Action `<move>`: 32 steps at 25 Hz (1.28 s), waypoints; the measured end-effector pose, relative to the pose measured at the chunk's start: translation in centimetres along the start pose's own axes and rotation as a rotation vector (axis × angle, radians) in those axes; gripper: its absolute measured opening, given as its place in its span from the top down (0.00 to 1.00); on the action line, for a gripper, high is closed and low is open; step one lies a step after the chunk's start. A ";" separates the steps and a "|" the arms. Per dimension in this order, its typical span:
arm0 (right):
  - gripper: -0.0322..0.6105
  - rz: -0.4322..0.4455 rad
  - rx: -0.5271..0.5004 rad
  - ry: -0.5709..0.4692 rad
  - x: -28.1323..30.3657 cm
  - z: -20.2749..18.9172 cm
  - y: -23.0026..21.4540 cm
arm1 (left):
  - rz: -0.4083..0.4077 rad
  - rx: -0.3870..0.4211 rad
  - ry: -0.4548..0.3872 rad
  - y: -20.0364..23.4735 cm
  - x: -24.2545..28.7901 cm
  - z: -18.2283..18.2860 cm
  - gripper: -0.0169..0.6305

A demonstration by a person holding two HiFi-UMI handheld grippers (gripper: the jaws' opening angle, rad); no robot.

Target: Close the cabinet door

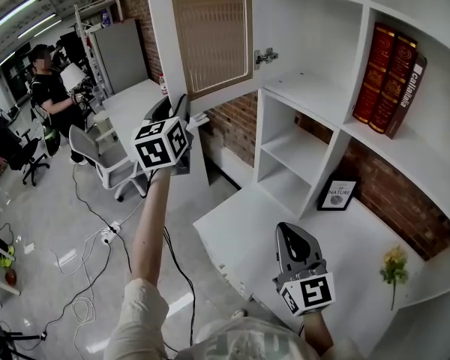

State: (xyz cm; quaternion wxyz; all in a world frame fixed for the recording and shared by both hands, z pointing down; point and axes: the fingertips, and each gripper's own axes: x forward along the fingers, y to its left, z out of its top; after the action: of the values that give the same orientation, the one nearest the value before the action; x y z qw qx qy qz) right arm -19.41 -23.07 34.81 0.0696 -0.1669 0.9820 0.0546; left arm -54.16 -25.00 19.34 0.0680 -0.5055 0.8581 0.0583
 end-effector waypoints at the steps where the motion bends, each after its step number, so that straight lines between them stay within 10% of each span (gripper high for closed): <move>1: 0.92 0.000 -0.001 0.002 0.0 0.0 0.0 | -0.006 0.002 0.002 -0.1 -0.1 0.0 0.72; 32: 0.92 -0.030 -0.038 0.023 -0.3 0.2 0.9 | -0.366 -0.028 -0.094 -13.8 -6.9 1.1 0.83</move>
State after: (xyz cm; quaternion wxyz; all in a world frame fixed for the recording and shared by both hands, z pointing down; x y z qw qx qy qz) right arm -19.44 -22.14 34.74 0.0560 -0.1837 0.9788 0.0705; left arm -38.73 -25.52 19.03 0.1103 -0.6508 0.7468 0.0806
